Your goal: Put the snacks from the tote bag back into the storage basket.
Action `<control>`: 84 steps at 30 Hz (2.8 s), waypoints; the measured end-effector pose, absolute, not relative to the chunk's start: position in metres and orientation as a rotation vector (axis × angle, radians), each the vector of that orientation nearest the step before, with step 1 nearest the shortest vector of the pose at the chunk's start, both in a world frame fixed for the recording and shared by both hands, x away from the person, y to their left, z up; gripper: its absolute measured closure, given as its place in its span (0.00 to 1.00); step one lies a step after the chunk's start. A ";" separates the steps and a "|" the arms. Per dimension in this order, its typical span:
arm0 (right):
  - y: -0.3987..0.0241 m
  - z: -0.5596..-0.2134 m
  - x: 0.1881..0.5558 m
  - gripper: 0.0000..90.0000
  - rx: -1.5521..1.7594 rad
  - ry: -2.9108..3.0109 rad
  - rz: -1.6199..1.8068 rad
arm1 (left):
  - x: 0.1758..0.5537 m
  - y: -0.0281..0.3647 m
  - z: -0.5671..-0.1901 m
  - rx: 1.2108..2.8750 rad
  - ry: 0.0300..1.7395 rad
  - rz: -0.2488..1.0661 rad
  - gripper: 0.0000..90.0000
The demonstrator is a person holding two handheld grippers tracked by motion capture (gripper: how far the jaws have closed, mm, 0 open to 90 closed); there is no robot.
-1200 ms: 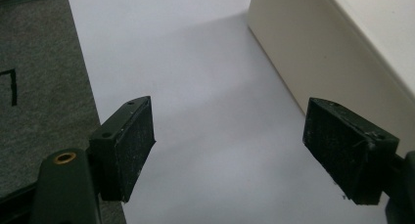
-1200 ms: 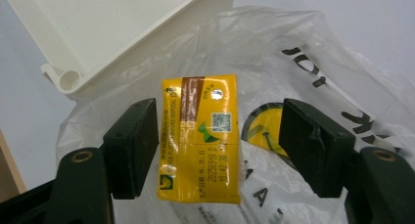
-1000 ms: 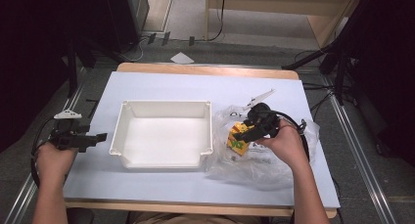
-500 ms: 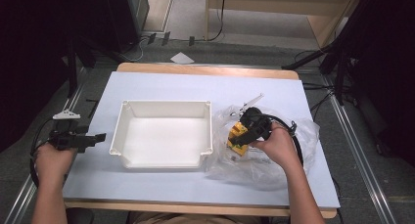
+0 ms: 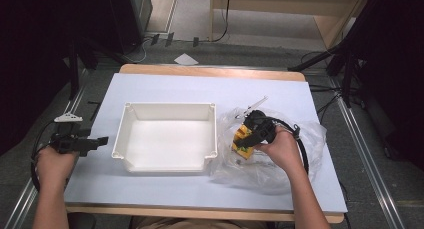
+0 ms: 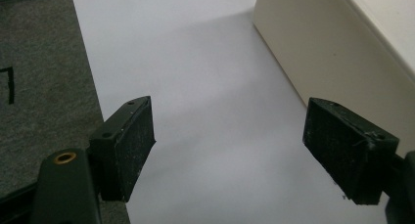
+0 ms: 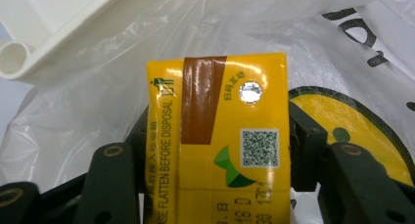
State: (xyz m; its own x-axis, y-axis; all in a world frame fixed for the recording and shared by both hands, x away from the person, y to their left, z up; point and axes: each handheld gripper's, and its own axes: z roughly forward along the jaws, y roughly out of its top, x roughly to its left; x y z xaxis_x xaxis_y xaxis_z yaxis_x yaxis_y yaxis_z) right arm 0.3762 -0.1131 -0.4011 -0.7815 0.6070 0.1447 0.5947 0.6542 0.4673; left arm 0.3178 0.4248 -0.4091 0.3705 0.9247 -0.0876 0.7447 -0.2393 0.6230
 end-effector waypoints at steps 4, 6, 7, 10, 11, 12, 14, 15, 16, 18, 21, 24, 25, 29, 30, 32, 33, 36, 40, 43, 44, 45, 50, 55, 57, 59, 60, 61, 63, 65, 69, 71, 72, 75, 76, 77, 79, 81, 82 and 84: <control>-0.112 -0.400 0.375 0.56 1.016 2.828 0.776 | 0.318 0.425 -0.409 2.057 1.434 0.400 0.23; -0.112 -0.399 0.375 0.57 1.001 2.824 0.761 | 0.318 0.425 -0.410 2.057 1.433 0.400 0.23; -0.111 -0.398 0.374 0.58 0.997 2.819 0.757 | 0.318 0.424 -0.410 2.057 1.433 0.398 0.23; -0.111 -0.397 0.373 0.59 0.981 2.813 0.747 | 0.318 0.424 -0.410 2.057 1.433 0.401 0.23; -0.111 -0.397 0.373 0.59 0.980 2.814 0.746 | 0.318 0.424 -0.410 2.056 1.434 0.401 0.23; -0.111 -0.396 0.373 0.59 0.982 2.815 0.745 | 0.318 0.425 -0.410 2.053 1.436 0.399 0.23; -0.111 -0.396 0.373 0.59 0.981 2.813 0.735 | 0.318 0.425 -0.411 2.052 1.439 0.398 0.23; -0.111 -0.395 0.373 0.60 0.980 2.811 0.731 | 0.318 0.426 -0.411 2.051 1.440 0.397 0.23; -0.112 -0.395 0.373 0.60 0.984 2.806 0.731 | 0.318 0.426 -0.411 2.052 1.440 0.395 0.23; -0.112 -0.393 0.373 0.60 0.982 2.803 0.737 | 0.318 0.426 -0.411 2.053 1.438 0.395 0.23; -0.114 -0.391 0.373 0.60 0.987 2.803 0.742 | 0.317 0.426 -0.410 2.044 1.440 0.393 0.23; -0.115 -0.391 0.373 0.60 0.989 2.801 0.749 | 0.318 0.427 -0.412 2.047 1.446 0.389 0.23; -0.115 -0.391 0.373 0.60 0.990 2.802 0.750 | 0.318 0.427 -0.412 2.052 1.448 0.385 0.23; -0.116 -0.389 0.373 0.60 0.990 2.793 0.747 | 0.318 0.426 -0.411 2.052 1.441 0.384 0.23; -0.116 -0.389 0.373 0.60 0.994 2.788 0.753 | 0.318 0.426 -0.411 2.054 1.441 0.387 0.23; -0.118 -0.388 0.373 0.60 0.996 2.783 0.762 | 0.318 0.426 -0.412 2.055 1.442 0.383 0.23; -0.118 -0.387 0.373 0.60 0.997 2.785 0.768 | 0.318 0.426 -0.412 2.054 1.443 0.381 0.23; -0.120 -0.383 0.371 0.60 0.989 2.774 0.780 | 0.319 0.425 -0.413 2.054 1.445 0.375 0.23; -0.124 -0.376 0.369 0.60 0.989 2.759 0.799 | 0.321 0.424 -0.414 2.061 1.444 0.363 0.23; -0.125 -0.370 0.367 0.60 0.990 2.747 0.810 | 0.323 0.423 -0.415 2.061 1.441 0.357 0.23; -0.125 -0.367 0.366 0.60 0.984 2.744 0.811 | 0.323 0.422 -0.415 2.065 1.442 0.352 0.23; -0.125 -0.366 0.365 0.60 0.983 2.739 0.821 | 0.323 0.422 -0.415 2.071 1.446 0.349 0.23; -0.122 -0.360 0.360 0.60 0.975 2.738 0.829 | 0.325 0.423 -0.414 2.062 1.451 0.342 0.23; -0.118 -0.355 0.358 0.60 0.962 2.735 0.821 | 0.327 0.422 -0.415 2.060 1.447 0.343 0.23; -0.116 -0.353 0.358 0.60 0.954 2.738 0.815 | 0.327 0.422 -0.415 2.067 1.444 0.339 0.23; -0.113 -0.350 0.357 0.60 0.958 2.735 0.799 | 0.328 0.422 -0.415 2.067 1.443 0.336 0.23; -0.112 -0.348 0.358 0.60 0.943 2.734 0.797 | 0.328 0.422 -0.415 2.066 1.441 0.337 0.23; -0.110 -0.344 0.358 0.60 0.949 2.730 0.806 | 0.328 0.421 -0.416 2.066 1.440 0.336 0.23; -0.110 -0.343 0.359 0.60 0.941 2.731 0.813 | 0.329 0.421 -0.416 2.070 1.438 0.334 0.23; -0.108 -0.337 0.361 0.60 0.934 2.728 0.811 | 0.329 0.421 -0.416 2.068 1.438 0.335 0.23; -0.105 -0.331 0.364 0.60 0.914 2.731 0.804 | 0.331 0.419 -0.417 2.071 1.433 0.335 0.23; -0.103 -0.328 0.365 0.60 0.902 2.733 0.806 | 0.331 0.419 -0.417 2.071 1.432 0.334 0.23; -0.102 -0.326 0.366 0.60 0.896 2.730 0.814 | 0.331 0.419 -0.417 2.069 1.435 0.332 0.23; -0.098 -0.322 0.368 0.60 0.884 2.735 0.809 | 0.331 0.420 -0.416 2.058 1.435 0.330 0.23; -0.097 -0.321 0.369 0.60 0.873 2.741 0.807 | 0.331 0.420 -0.416 2.057 1.437 0.331 0.23; -0.095 -0.319 0.371 0.60 0.866 2.751 0.806 | 0.331 0.420 -0.416 2.055 1.436 0.330 0.23; -0.093 -0.315 0.372 0.60 0.850 2.753 0.804 | 0.331 0.420 -0.417 2.061 1.437 0.332 0.23; -0.093 -0.314 0.371 0.60 0.833 2.747 0.799 | 0.331 0.420 -0.417 2.062 1.435 0.330 0.23; -0.092 -0.312 0.370 0.60 0.806 2.739 0.799 | 0.331 0.420 -0.417 2.062 1.434 0.328 0.23; -0.091 -0.308 0.371 0.60 0.800 2.758 0.800 | 0.331 0.419 -0.418 2.064 1.434 0.325 0.23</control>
